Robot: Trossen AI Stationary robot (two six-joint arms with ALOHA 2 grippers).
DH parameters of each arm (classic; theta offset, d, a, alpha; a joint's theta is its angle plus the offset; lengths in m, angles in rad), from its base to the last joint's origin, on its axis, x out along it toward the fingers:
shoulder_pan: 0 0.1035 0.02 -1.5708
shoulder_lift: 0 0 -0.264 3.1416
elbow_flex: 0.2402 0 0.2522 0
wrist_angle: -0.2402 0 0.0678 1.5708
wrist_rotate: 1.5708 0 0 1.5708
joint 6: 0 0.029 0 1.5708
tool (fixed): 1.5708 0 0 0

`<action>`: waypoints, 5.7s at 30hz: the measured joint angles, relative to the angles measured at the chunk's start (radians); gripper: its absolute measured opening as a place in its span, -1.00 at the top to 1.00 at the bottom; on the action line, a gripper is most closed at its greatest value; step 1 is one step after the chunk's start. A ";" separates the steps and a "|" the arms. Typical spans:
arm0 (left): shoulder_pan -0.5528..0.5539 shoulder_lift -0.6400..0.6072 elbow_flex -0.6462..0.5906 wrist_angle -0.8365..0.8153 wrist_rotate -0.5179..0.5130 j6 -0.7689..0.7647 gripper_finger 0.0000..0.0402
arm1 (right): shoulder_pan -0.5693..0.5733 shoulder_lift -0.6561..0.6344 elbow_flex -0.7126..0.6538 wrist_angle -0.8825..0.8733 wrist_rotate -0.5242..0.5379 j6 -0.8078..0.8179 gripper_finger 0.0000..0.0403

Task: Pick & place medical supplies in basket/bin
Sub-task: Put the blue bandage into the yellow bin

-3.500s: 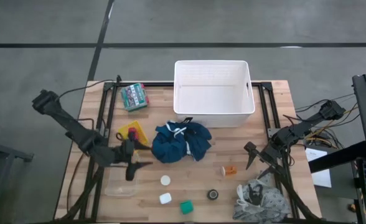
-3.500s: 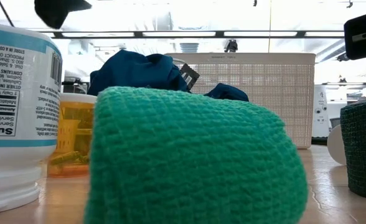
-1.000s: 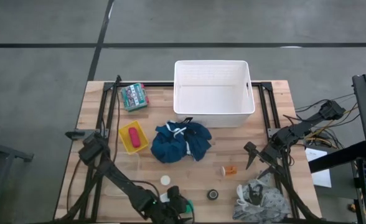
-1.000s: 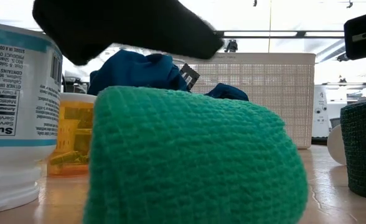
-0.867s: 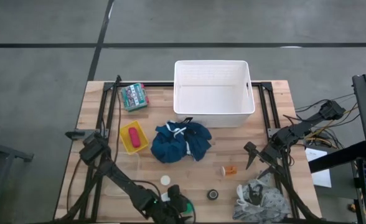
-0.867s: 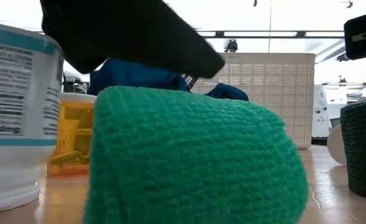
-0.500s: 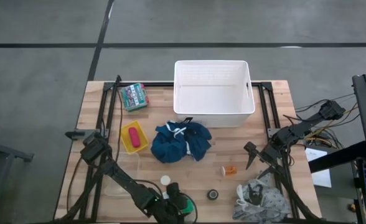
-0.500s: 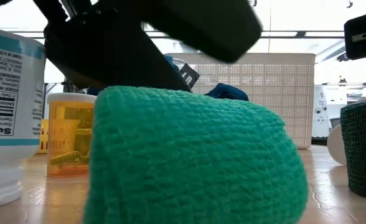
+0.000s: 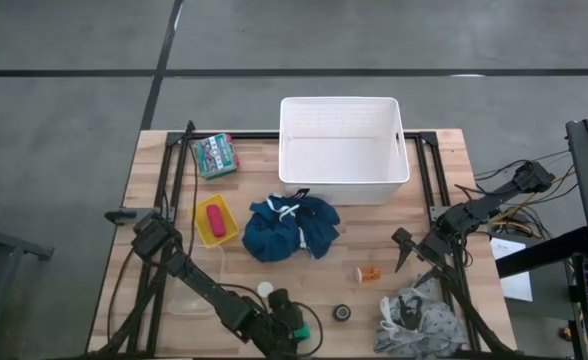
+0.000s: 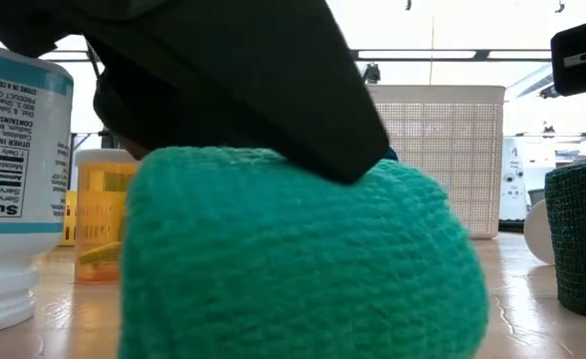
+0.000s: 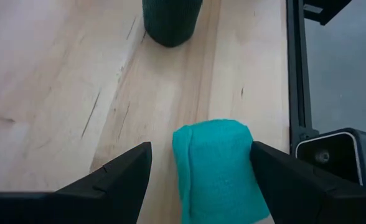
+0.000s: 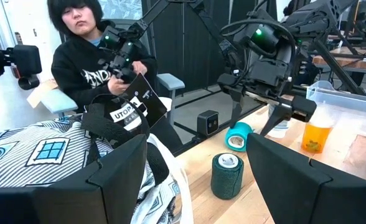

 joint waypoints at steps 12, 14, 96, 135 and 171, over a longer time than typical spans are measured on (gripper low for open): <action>0.010 -0.004 0.004 -0.062 0.045 -0.013 -0.37 | 0.000 0.000 0.000 0.000 0.000 0.000 -0.35; 0.012 -0.005 0.005 -0.076 0.047 -0.013 -0.37 | 0.000 0.000 0.000 0.000 0.000 0.000 -0.35; -0.008 -0.026 -0.028 -0.058 0.126 -0.077 0.25 | 0.000 0.000 0.000 0.000 0.000 0.000 -0.35; 0.046 -0.602 -0.067 -0.895 -0.092 -0.910 0.24 | 0.000 0.000 0.000 0.000 0.000 0.000 -0.35; 0.434 -1.040 -0.701 -0.946 0.029 -1.162 0.24 | 0.000 0.000 0.000 0.000 0.000 0.000 -0.35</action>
